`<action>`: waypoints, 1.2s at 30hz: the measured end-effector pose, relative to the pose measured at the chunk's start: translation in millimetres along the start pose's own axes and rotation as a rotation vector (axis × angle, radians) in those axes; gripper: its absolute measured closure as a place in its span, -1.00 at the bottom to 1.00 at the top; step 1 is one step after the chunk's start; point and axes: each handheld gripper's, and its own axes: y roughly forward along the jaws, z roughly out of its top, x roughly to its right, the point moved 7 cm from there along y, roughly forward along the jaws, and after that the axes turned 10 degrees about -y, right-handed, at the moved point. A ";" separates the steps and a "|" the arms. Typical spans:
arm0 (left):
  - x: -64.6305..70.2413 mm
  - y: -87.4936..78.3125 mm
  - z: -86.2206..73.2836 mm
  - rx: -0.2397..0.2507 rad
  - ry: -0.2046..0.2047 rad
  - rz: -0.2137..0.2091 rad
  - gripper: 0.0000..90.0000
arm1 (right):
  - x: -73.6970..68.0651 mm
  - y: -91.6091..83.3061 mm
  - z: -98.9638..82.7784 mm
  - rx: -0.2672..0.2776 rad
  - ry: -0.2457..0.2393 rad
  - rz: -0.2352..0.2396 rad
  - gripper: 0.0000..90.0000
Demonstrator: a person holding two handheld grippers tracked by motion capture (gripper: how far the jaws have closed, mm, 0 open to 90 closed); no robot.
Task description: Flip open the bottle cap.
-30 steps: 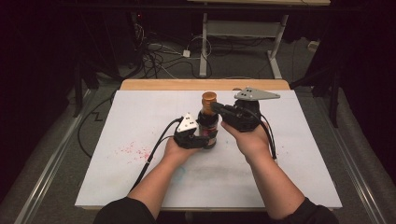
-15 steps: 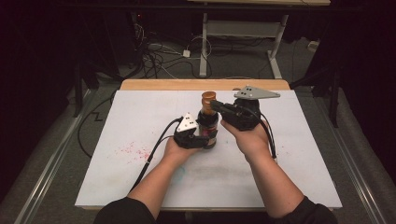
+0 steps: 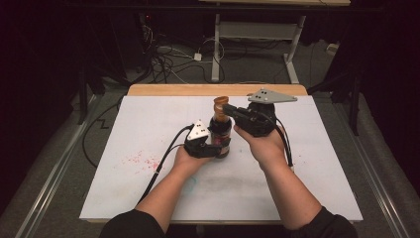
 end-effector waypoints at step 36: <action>0.4 -0.3 -0.6 0.008 0.001 -0.004 -0.36 | 6.3 12.4 22.0 0.017 -0.011 -0.012 1.00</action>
